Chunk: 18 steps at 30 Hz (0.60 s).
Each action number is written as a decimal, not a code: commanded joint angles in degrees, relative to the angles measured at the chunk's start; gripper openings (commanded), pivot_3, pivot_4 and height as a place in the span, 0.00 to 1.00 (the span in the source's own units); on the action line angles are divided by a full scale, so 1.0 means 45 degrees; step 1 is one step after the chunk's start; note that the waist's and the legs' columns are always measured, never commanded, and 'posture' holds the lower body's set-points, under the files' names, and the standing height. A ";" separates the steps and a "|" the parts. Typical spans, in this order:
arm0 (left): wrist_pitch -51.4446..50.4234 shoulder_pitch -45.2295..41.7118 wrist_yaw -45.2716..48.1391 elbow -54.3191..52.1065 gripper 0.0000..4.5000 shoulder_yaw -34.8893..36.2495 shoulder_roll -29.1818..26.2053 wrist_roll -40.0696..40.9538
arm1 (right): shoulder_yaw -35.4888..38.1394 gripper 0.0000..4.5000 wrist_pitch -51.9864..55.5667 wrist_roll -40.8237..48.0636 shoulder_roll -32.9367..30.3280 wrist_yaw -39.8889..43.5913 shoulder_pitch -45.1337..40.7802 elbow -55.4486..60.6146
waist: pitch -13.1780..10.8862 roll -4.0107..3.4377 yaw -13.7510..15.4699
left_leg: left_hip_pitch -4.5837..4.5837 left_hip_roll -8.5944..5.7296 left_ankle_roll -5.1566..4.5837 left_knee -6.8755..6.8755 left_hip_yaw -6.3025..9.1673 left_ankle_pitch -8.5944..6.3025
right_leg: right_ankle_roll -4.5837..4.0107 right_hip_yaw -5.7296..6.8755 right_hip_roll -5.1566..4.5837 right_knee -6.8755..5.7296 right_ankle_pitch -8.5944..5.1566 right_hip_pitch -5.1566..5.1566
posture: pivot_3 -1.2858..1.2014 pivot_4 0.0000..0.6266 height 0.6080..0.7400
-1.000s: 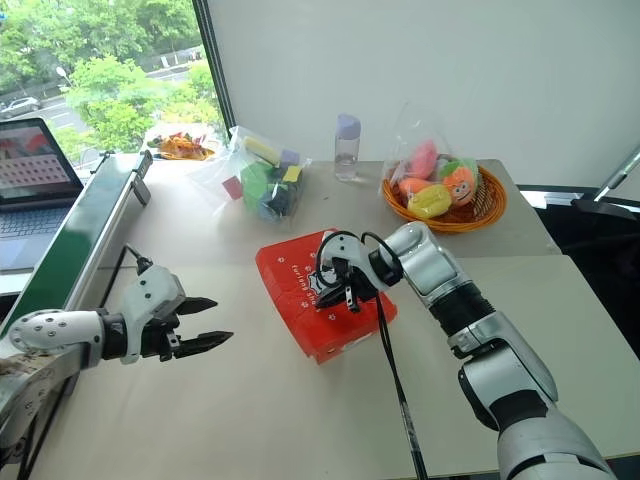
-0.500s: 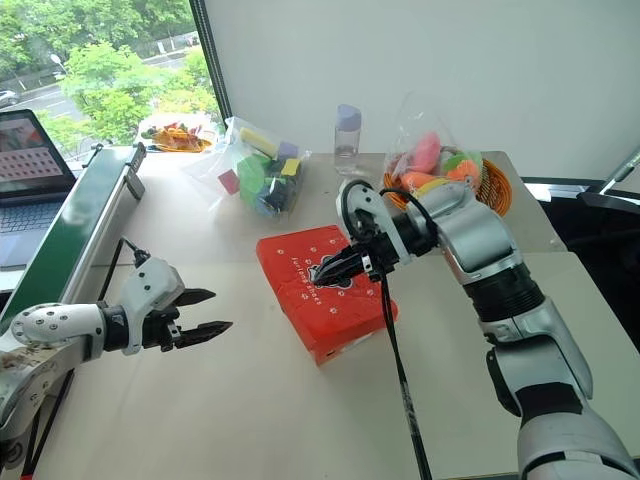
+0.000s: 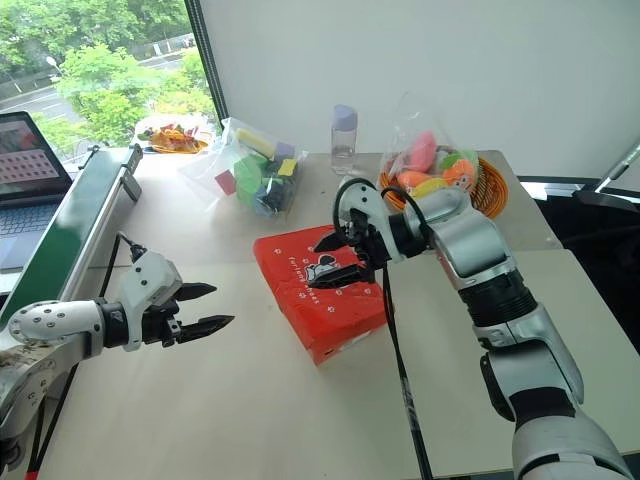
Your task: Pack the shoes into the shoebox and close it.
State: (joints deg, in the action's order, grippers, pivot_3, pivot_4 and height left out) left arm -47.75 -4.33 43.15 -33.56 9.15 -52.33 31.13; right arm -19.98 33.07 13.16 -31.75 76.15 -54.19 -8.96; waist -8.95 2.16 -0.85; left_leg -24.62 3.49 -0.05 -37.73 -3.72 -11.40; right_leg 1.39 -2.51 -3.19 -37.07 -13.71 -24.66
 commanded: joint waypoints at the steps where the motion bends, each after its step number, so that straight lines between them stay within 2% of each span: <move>1: -0.0023 -0.0114 -0.0169 -0.0523 0.76 0.0188 0.0003 0.0085 | -0.0462 0.91 -0.2162 -0.1024 0.0432 -0.0198 -0.0370 -0.1096 | 0.0000 0.0000 -0.0001 | -0.0002 -0.0002 0.0000 -0.0001 -0.0001 0.0000 | 0.0001 -0.0001 -0.0001 0.0000 0.0001 0.0000 | 0.52 0.24 1.00; 9: -0.0176 0.0095 -0.0285 -0.0694 0.76 0.0502 -0.0079 0.0229 | -0.1020 0.91 -0.3385 -0.1714 0.1064 0.0597 -0.0546 -0.2532 | -0.0005 -0.0003 0.0008 | -0.0006 -0.0001 0.0000 0.0000 0.0001 0.0000 | 0.0002 -0.0001 0.0001 -0.0003 0.0001 0.0000 | 0.52 0.24 1.00; 12: -0.0283 0.0308 -0.0325 -0.0836 0.76 0.0825 -0.0085 0.0331 | 0.0024 0.91 -0.1751 -0.0411 0.1047 0.0999 -0.0745 -0.1874 | -0.0006 -0.0003 0.0008 | -0.0006 0.0001 0.0000 0.0000 0.0001 0.0000 | 0.0002 0.0000 0.0001 -0.0004 0.0001 0.0000 | 0.52 0.24 1.00; 15: -0.0376 0.0563 -0.0231 -0.0964 0.76 0.1379 -0.0046 0.0591 | 0.0846 0.91 -0.0111 0.0934 0.0067 0.1958 -0.0453 -0.0251 | -0.0022 -0.0014 0.0025 | -0.0005 0.0005 0.0000 0.0000 0.0002 0.0000 | 0.0000 0.0001 0.0002 -0.0007 0.0001 0.0000 | 0.52 0.24 1.00; 18: -0.0364 0.0835 -0.0122 -0.1028 0.76 0.1852 -0.0066 0.0850 | 0.1362 0.91 0.0870 0.1666 -0.0730 0.2113 -0.0130 0.0900 | -0.0027 -0.0016 0.0099 | -0.0010 0.0000 0.0001 0.0001 0.0013 -0.0001 | 0.0001 0.0013 -0.0005 -0.0001 0.0000 0.0006 | 0.52 0.24 1.00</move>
State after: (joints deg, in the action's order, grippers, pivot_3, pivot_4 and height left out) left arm -49.31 -0.99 42.16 -35.97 14.82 -52.27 33.93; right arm -16.58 34.26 17.52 -33.67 84.87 -55.17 -9.07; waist -9.07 2.09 -0.41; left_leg -24.66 3.50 -0.04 -37.73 -3.66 -11.40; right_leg 1.39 -2.44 -3.21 -37.06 -13.71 -24.62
